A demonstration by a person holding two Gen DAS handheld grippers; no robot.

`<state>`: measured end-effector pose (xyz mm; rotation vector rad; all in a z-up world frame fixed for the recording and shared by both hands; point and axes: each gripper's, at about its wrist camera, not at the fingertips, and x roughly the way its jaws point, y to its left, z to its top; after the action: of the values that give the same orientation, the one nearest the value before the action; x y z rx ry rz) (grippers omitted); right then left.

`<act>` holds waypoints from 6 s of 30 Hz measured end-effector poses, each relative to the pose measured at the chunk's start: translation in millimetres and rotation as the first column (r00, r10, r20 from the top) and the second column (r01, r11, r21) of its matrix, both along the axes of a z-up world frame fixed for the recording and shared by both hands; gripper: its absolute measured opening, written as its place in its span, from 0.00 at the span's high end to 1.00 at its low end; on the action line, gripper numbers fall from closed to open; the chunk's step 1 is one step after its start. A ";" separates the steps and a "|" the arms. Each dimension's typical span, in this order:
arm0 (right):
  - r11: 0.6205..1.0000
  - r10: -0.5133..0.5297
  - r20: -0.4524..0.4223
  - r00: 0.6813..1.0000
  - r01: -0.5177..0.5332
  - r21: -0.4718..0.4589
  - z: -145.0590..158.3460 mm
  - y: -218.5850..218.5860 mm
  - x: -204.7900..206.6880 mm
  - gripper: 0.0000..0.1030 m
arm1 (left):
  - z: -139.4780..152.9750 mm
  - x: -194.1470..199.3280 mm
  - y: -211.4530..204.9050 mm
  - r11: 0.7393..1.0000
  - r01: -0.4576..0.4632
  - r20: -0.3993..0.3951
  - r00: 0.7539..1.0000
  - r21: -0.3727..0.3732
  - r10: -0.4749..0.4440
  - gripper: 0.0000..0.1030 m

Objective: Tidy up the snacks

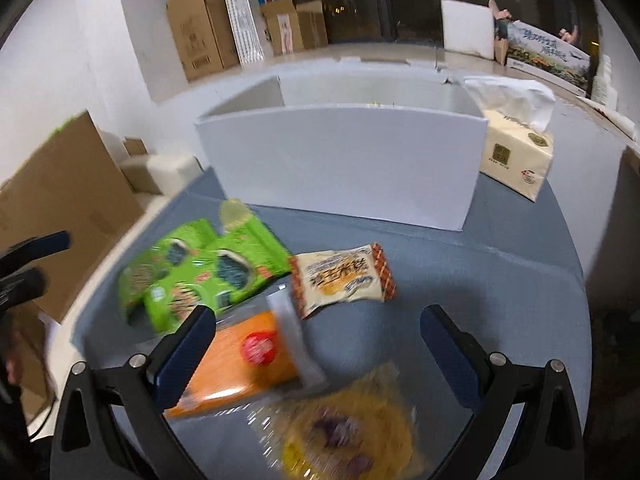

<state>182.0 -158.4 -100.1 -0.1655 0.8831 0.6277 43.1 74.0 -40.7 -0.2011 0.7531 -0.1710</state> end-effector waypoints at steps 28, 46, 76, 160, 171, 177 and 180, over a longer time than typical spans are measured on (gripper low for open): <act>0.999 0.030 0.027 0.999 -0.029 -0.045 -9.7 4.4 18.8 0.39 | -18.0 42.8 -8.6 1.000 -0.001 -0.056 0.998 -0.017 0.000 0.00; 0.988 -0.071 0.110 0.991 0.054 0.146 49.7 -63.6 -53.5 0.38 | -75.4 176.4 -19.7 0.996 -0.084 -0.208 0.974 0.017 0.085 0.37; 0.976 -0.071 0.120 0.990 0.045 0.214 81.5 -49.2 -19.0 0.38 | 67.5 97.5 -31.6 0.997 -0.023 0.182 0.983 0.068 0.010 0.66; 0.979 0.139 -0.010 0.990 -0.139 -0.147 -44.5 -43.6 -62.4 0.19 | -32.8 -1.1 -81.3 0.974 0.221 -0.072 0.973 0.050 -0.217 0.00; 0.995 0.077 0.040 0.996 -0.075 -0.062 -7.3 -70.2 -71.5 0.21 | -62.9 19.0 -117.8 0.936 0.348 -0.206 0.920 0.047 -0.332 0.00; 1.000 0.018 0.090 0.996 -0.020 0.011 23.1 -92.5 -81.4 0.21 | -83.6 42.4 -130.8 0.934 0.348 -0.260 0.912 0.083 -0.317 0.00; 0.999 0.006 0.085 0.996 -0.009 0.034 26.0 -97.0 -82.5 0.21 | -84.4 54.4 -133.4 0.931 0.356 -0.266 0.908 0.084 -0.324 0.00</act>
<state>99.5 -255.3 -74.1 -0.1636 0.7896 0.6377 97.5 -59.4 -125.2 0.0392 1.0442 -0.4341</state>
